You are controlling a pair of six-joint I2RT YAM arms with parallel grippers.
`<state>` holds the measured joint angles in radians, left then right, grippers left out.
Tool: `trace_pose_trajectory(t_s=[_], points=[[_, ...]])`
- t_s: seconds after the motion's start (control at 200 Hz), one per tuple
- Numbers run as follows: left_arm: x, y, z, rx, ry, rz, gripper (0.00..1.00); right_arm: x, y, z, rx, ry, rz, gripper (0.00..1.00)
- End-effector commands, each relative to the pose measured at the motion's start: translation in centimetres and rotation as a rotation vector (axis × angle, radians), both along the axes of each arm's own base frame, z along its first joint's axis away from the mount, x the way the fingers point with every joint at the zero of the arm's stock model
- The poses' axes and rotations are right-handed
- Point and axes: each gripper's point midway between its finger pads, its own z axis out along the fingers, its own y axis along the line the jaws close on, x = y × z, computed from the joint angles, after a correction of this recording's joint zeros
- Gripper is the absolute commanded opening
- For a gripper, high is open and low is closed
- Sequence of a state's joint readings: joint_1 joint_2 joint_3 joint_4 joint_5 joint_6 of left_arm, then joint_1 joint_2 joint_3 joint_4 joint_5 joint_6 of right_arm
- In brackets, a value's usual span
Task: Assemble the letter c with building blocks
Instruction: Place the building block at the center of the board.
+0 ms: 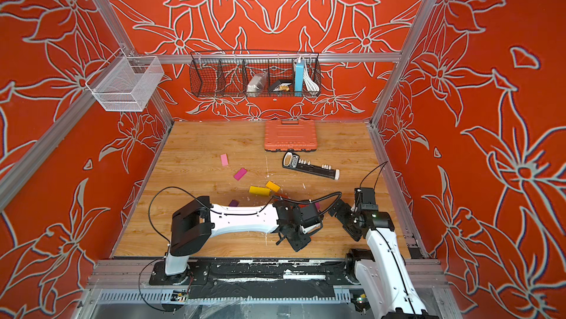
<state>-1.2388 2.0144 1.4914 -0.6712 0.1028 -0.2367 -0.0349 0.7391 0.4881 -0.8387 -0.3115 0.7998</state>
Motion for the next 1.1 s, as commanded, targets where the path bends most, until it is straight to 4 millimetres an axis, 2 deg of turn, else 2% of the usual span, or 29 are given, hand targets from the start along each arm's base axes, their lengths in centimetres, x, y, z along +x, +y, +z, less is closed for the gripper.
trace_pose_trajectory(t_s=[0.0,0.125,0.24,0.39,0.591,0.786,0.826,1.091], points=[[-0.4,0.0,-0.3,0.021,0.018,-0.029,0.41,-0.7,-0.5,-0.8,-0.02,0.028,-0.021,0.97],[-0.5,-0.1,-0.5,0.027,0.023,-0.032,0.48,-0.7,-0.5,-0.8,-0.022,0.029,-0.019,0.97],[-0.4,0.0,0.3,0.007,0.013,-0.021,0.5,-0.8,-0.6,-0.8,-0.025,0.03,-0.013,0.97],[-0.3,0.3,2.8,-0.065,-0.011,0.014,0.54,-1.0,-0.4,-0.9,-0.019,0.027,0.002,0.96],[0.1,1.7,6.8,-0.17,-0.061,0.092,0.6,-0.6,1.3,-0.5,0.056,-0.023,0.068,0.91],[1.6,4.2,9.7,-0.243,-0.107,0.2,0.65,-0.9,2.7,0.4,0.056,-0.055,0.18,0.89],[3.2,5.3,10.2,-0.259,-0.113,0.26,0.65,-1.1,3.0,0.6,0.042,-0.057,0.205,0.89],[7.8,11.5,12.0,-0.313,-0.152,0.466,0.71,-2.3,4.5,1.4,-0.063,-0.06,0.377,0.89]])
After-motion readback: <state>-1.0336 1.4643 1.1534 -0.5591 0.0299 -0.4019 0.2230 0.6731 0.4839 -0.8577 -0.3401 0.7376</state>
